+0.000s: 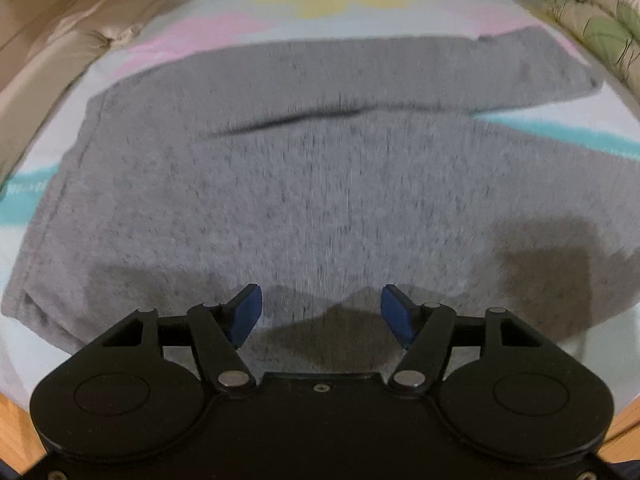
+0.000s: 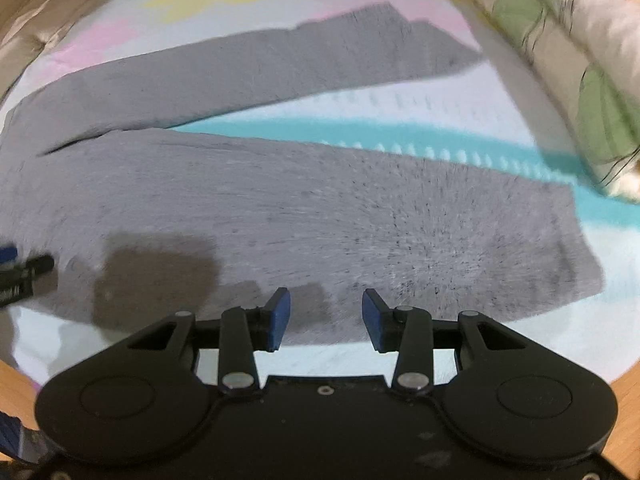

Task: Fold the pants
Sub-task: 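Grasp the grey pant leg cuff with the right gripper while the left gripper moves over the waistband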

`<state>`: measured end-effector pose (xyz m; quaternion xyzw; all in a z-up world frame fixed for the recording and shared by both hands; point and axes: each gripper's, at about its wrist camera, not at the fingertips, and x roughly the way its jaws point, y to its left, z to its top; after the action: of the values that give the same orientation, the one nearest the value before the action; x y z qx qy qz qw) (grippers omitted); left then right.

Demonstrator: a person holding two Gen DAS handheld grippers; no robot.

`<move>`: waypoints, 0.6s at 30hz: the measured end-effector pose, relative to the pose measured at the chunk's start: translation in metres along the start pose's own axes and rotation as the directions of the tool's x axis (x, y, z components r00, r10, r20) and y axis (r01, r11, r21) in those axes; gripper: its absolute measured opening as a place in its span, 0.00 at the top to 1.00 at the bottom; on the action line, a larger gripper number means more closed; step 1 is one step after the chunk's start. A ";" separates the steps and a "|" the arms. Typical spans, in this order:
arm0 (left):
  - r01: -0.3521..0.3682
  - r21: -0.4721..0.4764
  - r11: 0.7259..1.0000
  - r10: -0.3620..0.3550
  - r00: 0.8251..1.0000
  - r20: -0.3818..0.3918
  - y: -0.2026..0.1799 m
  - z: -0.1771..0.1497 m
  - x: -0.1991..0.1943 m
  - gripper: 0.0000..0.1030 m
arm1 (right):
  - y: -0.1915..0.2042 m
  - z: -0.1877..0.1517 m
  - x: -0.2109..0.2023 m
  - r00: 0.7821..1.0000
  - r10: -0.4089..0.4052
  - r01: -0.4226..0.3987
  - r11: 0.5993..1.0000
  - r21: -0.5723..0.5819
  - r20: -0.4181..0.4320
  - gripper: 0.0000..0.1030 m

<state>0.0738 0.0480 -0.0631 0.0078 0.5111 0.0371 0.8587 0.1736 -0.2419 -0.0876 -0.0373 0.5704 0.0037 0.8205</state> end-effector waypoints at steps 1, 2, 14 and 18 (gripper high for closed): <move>0.003 -0.005 1.000 -0.003 1.000 -0.007 0.000 -0.003 0.004 0.33 | -0.010 0.002 0.007 1.000 -0.004 0.004 1.000 -0.001 -0.007 0.59; 0.003 -0.018 1.000 -0.003 1.000 0.016 0.001 -0.006 0.004 0.31 | -0.020 0.003 0.013 1.000 -0.015 0.015 1.000 -0.006 -0.010 0.59; -0.069 0.085 0.994 0.060 0.992 0.109 -0.018 -0.018 -0.003 0.31 | -0.149 -0.016 0.025 0.983 -0.177 0.185 0.940 0.287 -0.054 0.65; -0.056 0.101 0.993 0.048 0.995 0.083 -0.018 -0.005 -0.004 0.34 | -0.161 -0.016 0.015 0.958 -0.268 0.286 0.893 0.347 -0.098 0.65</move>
<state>0.0679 0.0296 -0.0627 0.0669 0.4770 0.0328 0.8758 0.1719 -0.4041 -0.0979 0.0318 0.5696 -0.2180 0.7919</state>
